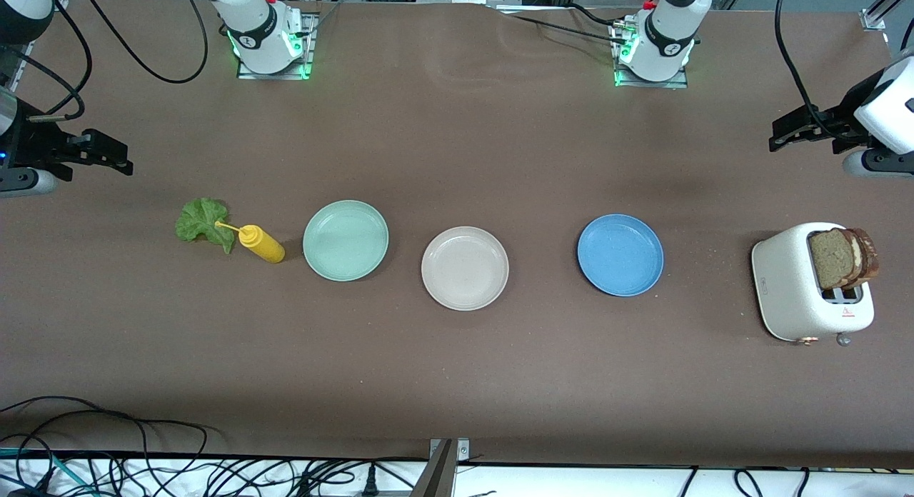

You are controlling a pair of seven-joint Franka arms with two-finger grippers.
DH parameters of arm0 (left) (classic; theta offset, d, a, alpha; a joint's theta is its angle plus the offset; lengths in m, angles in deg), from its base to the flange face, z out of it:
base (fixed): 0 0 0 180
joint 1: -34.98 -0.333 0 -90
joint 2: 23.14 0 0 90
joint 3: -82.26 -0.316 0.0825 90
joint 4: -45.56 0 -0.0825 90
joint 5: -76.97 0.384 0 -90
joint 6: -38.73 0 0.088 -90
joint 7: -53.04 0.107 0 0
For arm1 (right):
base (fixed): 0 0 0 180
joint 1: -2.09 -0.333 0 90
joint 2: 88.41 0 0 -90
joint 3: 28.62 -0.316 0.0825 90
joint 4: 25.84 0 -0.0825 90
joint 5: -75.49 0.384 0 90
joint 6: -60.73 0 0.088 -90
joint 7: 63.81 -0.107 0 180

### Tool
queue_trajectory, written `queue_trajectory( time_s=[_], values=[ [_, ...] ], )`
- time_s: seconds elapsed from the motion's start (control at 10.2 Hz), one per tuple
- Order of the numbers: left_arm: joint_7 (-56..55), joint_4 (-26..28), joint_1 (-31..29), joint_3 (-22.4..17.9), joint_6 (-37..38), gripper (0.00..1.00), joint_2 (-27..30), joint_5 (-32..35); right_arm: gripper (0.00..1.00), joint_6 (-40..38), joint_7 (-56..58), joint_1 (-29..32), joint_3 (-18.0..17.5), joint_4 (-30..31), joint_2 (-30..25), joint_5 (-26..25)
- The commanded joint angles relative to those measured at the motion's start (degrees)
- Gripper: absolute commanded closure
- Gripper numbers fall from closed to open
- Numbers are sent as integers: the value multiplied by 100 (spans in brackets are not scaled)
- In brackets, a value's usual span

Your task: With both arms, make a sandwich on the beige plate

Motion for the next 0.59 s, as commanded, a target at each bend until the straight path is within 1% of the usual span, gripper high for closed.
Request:
queue_trajectory(
  time_s=[0.0,0.39,0.49],
  values=[
    [21,-70,30,2,-27,0,-76,49,0,-114,-51,6,-2,-164,53,81],
    [55,-9,-188,-16,-360,0,-444,83,0,-122,-25,33,24,-146,53,81],
    [221,-17,-233,-25,-387,0,-558,136,0,-131,-25,33,24,-146,53,81]
  ],
)
